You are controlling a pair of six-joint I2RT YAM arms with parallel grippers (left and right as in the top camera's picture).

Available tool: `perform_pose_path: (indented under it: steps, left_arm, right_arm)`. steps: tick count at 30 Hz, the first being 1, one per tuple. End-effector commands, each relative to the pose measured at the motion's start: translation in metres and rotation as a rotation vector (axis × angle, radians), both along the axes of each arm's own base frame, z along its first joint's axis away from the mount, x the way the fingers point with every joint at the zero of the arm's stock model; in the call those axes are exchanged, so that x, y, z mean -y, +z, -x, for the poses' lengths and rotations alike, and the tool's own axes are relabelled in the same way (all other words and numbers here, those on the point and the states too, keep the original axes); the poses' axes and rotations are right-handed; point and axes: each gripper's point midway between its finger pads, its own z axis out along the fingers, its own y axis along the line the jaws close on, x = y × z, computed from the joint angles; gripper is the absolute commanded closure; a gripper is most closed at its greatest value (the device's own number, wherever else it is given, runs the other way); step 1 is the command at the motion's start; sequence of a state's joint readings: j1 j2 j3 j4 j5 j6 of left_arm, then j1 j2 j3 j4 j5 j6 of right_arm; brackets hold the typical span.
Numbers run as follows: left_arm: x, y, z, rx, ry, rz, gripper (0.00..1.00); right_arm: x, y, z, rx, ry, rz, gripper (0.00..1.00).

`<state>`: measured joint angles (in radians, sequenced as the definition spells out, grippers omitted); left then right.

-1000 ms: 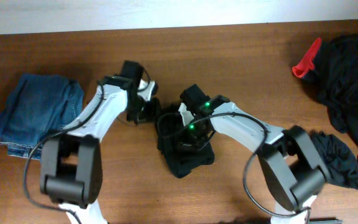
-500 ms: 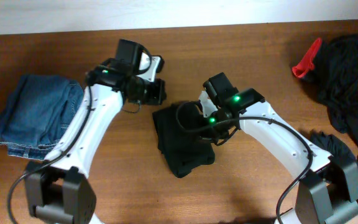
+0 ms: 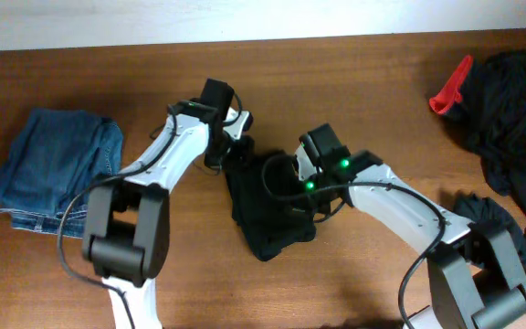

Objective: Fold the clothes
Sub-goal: 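Release the shirt and pull both grippers away to the sides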

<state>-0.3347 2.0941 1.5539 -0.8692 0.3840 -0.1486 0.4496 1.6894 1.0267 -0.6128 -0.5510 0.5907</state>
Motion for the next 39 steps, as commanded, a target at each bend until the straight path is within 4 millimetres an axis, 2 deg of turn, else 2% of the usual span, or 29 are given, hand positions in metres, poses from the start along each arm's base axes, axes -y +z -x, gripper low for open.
perform_pose_path:
  steps: [1, 7, 12, 14, 19, 21, 23, 24, 26, 28, 29, 31, 34, 39]
  left_arm:
    - [-0.003, -0.02, 0.007, -0.045, -0.021, -0.022, 0.99]
    - [-0.006, -0.022, 0.006, -0.05, -0.015, -0.027, 0.98]
    - [-0.014, -0.016, 0.0, -0.044, 0.009, -0.021, 0.99]
    - [-0.019, -0.005, -0.005, -0.045, 0.025, -0.012, 0.99]
    - [-0.029, 0.047, -0.017, -0.044, 0.051, 0.059, 0.91]
    - [-0.034, 0.065, -0.02, -0.029, 0.06, 0.063, 0.84]
    - [-0.039, 0.082, -0.021, -0.002, 0.053, 0.067, 0.8]
    - [-0.041, 0.089, -0.021, 0.011, 0.051, 0.068, 0.79]
    - [-0.047, 0.105, -0.021, 0.053, 0.048, 0.061, 0.75]
    - [-0.058, 0.12, -0.019, 0.096, 0.059, 0.021, 0.69]
    - [-0.063, 0.126, -0.017, 0.113, 0.065, -0.001, 0.68]
    - [-0.075, 0.14, -0.013, 0.153, 0.08, -0.055, 0.67]
    - [-0.088, 0.166, -0.006, 0.223, 0.097, -0.109, 0.67]
    - [-0.094, 0.217, 0.006, 0.37, 0.116, -0.1, 0.67]
  right_arm:
    - [-0.001, -0.016, 0.026, -0.149, -0.06, -0.036, 0.96]
    - [0.014, -0.036, 0.055, -0.245, -0.067, 0.019, 0.96]
    - [0.017, -0.039, 0.058, -0.245, -0.058, 0.033, 0.96]
    - [0.012, -0.035, 0.053, -0.193, -0.007, -0.003, 0.96]
    - [0.002, -0.003, 0.039, 0.002, 0.13, -0.079, 0.95]
    - [0.001, 0.014, 0.033, 0.085, 0.159, -0.094, 0.91]
    - [0.001, 0.031, 0.027, 0.173, 0.179, -0.099, 0.85]
    - [0.002, 0.04, 0.024, 0.218, 0.186, -0.097, 0.77]
    - [0.006, 0.055, 0.019, 0.302, 0.193, -0.08, 0.6]
    - [0.012, 0.068, 0.015, 0.383, 0.194, -0.055, 0.35]
    - [0.014, 0.073, 0.014, 0.415, 0.196, -0.047, 0.26]
    - [0.018, 0.085, 0.011, 0.481, 0.198, -0.03, 0.14]
    - [0.026, 0.097, 0.006, 0.548, 0.176, 0.004, 0.01]
    - [0.031, 0.105, 0.003, 0.591, 0.156, 0.027, 0.01]
